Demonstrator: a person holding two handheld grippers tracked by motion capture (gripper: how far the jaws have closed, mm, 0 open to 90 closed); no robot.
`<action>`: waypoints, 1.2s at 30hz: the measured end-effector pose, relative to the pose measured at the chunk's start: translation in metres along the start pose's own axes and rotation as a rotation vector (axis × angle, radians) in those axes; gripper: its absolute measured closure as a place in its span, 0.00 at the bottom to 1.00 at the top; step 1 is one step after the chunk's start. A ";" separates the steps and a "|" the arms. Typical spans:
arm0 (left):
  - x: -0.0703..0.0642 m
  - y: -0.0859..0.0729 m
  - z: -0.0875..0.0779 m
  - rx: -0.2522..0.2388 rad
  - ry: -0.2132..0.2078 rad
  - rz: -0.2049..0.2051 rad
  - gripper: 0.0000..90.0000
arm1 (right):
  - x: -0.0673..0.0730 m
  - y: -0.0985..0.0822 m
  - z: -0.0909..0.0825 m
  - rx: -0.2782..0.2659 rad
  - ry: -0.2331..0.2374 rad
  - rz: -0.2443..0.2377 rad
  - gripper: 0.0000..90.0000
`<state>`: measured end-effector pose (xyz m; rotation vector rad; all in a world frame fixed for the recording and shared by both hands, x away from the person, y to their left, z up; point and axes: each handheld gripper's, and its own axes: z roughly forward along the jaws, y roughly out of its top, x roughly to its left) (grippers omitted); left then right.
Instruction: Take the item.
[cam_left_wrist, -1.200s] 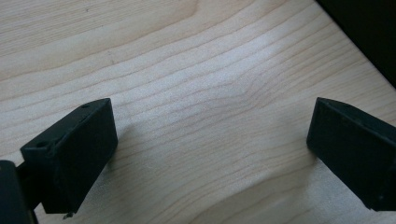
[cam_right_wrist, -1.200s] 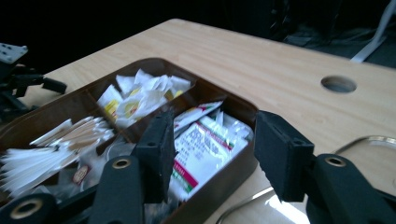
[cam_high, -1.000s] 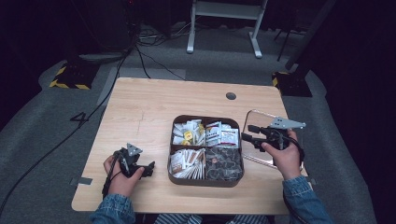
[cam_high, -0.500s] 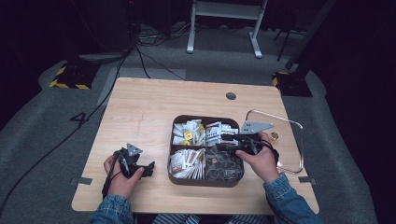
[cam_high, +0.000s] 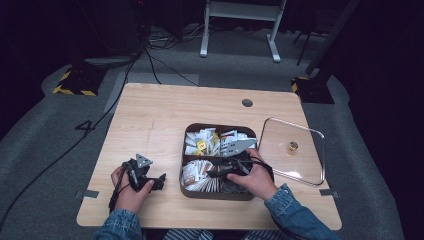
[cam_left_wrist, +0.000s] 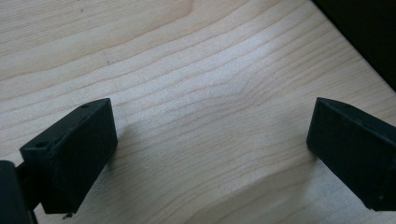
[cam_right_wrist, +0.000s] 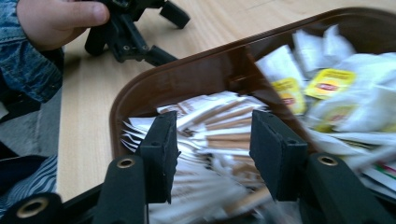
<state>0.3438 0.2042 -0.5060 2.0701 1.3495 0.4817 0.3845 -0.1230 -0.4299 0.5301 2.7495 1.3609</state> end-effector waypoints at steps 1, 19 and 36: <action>0.000 0.000 0.000 0.000 -0.001 0.001 0.02 | 0.002 0.001 0.004 0.011 0.011 0.005 0.59; 0.000 0.000 0.000 0.000 -0.003 0.002 0.02 | 0.020 0.009 0.045 0.141 0.037 -0.059 0.55; 0.000 0.000 0.000 0.000 -0.003 0.002 0.02 | 0.023 0.016 0.059 0.103 0.038 -0.025 0.60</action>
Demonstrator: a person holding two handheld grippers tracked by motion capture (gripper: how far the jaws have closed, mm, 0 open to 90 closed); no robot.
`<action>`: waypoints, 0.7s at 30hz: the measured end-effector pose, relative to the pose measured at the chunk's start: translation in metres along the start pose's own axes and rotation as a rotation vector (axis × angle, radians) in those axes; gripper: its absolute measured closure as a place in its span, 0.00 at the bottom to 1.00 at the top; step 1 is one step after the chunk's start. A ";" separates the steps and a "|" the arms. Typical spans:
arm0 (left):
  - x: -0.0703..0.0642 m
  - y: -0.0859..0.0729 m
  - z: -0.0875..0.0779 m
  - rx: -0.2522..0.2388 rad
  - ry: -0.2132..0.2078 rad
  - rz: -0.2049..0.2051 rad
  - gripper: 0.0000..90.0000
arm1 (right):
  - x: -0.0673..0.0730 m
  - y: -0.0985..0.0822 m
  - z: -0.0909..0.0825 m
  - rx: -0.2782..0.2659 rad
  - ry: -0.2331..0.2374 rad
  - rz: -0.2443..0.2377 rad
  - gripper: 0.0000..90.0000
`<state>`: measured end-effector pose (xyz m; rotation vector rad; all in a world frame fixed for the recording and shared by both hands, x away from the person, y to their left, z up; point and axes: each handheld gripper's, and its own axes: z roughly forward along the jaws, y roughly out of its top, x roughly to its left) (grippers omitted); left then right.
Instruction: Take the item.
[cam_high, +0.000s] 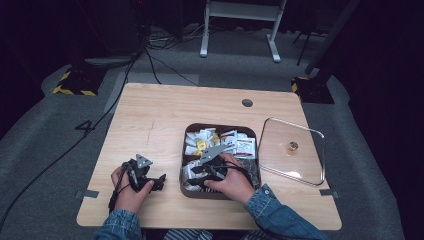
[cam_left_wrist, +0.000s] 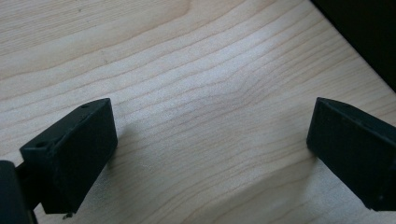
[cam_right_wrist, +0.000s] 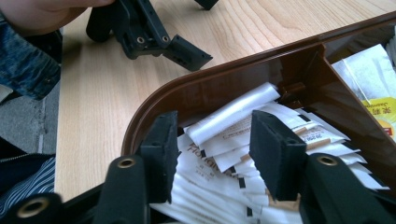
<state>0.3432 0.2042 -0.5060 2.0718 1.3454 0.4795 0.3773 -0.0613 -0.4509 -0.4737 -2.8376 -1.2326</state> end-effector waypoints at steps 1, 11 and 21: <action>0.000 0.000 0.000 0.000 0.000 0.000 0.02 | 0.000 0.000 0.000 0.000 0.000 0.000 0.60; 0.000 0.000 0.000 0.000 0.000 0.000 0.02 | 0.000 0.005 0.011 0.043 -0.006 0.013 0.73; 0.000 0.000 0.000 0.000 0.000 0.000 0.02 | 0.002 0.006 0.011 0.057 0.002 -0.007 0.99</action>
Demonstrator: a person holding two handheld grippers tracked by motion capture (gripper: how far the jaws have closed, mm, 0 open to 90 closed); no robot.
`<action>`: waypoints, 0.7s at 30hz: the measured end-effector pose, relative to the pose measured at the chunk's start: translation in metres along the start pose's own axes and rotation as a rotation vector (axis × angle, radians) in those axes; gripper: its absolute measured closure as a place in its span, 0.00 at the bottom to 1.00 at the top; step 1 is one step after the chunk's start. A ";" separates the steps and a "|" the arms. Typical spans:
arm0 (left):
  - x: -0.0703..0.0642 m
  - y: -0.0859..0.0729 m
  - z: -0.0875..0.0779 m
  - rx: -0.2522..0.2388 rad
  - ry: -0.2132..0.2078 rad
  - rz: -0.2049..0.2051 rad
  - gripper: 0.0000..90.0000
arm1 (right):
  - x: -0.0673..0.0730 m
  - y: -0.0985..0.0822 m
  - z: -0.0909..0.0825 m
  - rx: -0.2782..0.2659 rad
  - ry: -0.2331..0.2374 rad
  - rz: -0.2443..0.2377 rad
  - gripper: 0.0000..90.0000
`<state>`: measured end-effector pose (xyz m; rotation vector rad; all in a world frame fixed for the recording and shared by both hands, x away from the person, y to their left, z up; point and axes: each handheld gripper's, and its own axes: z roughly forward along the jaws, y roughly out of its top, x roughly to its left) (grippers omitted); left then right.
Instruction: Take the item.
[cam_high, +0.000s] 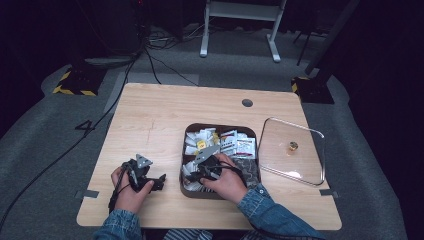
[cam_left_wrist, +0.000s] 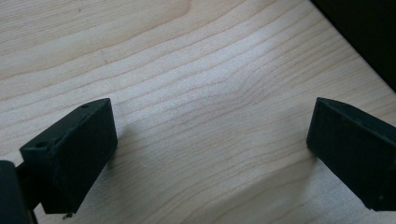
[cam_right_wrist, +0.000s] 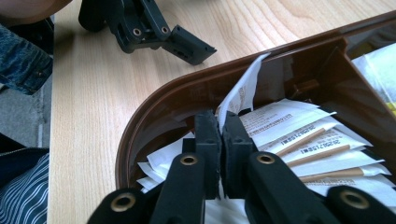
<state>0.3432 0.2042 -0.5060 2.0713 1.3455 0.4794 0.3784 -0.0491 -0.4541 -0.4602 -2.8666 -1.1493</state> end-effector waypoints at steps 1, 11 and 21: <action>0.000 0.000 0.000 0.000 0.000 0.000 0.02 | 0.001 0.000 -0.001 -0.011 -0.006 0.003 1.00; 0.000 0.000 0.000 0.000 0.000 0.000 0.02 | 0.001 0.004 -0.017 -0.057 -0.002 0.025 1.00; 0.000 0.000 0.000 0.001 -0.005 0.006 0.02 | -0.001 0.002 -0.046 -0.129 -0.009 0.036 1.00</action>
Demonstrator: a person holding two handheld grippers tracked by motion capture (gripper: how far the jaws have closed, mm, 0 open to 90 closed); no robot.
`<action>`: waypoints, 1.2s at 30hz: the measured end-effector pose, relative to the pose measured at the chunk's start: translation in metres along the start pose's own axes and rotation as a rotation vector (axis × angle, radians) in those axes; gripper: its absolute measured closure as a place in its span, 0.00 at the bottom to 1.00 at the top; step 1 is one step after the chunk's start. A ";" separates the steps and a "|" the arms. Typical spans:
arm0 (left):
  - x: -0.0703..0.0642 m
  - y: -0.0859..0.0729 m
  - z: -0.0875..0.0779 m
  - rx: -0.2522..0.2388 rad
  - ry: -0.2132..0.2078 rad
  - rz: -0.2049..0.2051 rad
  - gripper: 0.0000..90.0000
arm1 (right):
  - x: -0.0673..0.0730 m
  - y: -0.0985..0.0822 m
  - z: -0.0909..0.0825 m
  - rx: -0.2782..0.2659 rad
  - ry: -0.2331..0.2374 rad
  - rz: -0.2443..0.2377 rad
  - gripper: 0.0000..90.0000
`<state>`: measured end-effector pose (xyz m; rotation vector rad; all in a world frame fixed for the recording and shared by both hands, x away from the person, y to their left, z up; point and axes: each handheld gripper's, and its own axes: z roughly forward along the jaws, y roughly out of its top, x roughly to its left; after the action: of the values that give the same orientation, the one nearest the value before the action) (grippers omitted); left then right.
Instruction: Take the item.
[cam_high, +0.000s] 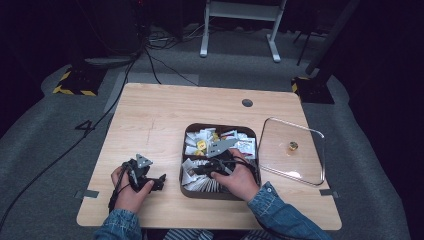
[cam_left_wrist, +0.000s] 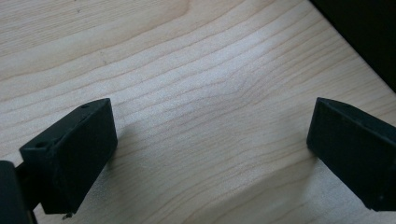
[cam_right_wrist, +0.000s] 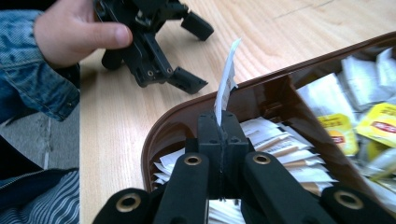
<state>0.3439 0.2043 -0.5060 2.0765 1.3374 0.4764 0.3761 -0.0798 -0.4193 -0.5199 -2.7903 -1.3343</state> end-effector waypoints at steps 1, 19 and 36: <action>0.000 0.000 0.000 0.001 0.000 0.002 0.02 | 0.000 0.000 -0.006 -0.012 -0.006 0.001 1.00; -0.001 0.003 0.002 0.007 0.000 0.000 0.00 | -0.013 -0.025 -0.085 -0.127 -0.106 0.054 1.00; 0.001 0.004 0.004 0.008 -0.011 0.013 0.00 | -0.020 -0.070 -0.167 -0.219 -0.245 0.146 1.00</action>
<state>0.3493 0.2026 -0.5060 2.0926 1.3218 0.4648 0.3514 -0.2527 -0.3685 -0.9345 -2.7316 -1.6543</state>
